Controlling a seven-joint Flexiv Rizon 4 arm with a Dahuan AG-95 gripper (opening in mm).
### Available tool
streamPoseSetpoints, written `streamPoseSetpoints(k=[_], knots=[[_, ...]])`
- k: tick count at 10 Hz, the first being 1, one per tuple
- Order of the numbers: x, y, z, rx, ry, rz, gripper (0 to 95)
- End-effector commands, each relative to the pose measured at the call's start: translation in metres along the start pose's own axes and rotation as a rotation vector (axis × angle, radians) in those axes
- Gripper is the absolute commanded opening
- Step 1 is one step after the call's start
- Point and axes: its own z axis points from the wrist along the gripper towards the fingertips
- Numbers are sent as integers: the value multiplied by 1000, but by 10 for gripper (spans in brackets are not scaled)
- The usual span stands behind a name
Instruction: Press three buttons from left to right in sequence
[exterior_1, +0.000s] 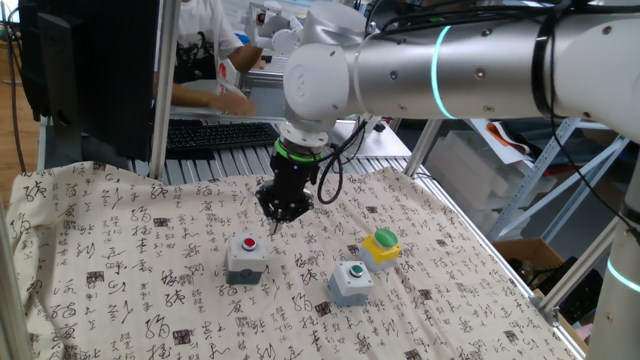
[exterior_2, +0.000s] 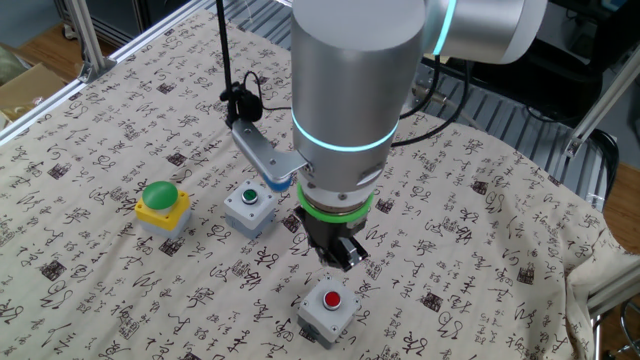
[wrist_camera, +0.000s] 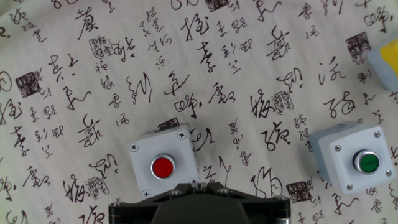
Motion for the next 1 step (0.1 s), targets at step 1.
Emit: streamPoseSetpoints(k=[1], knots=[[2,-2,-1,3,-11,-4,0]])
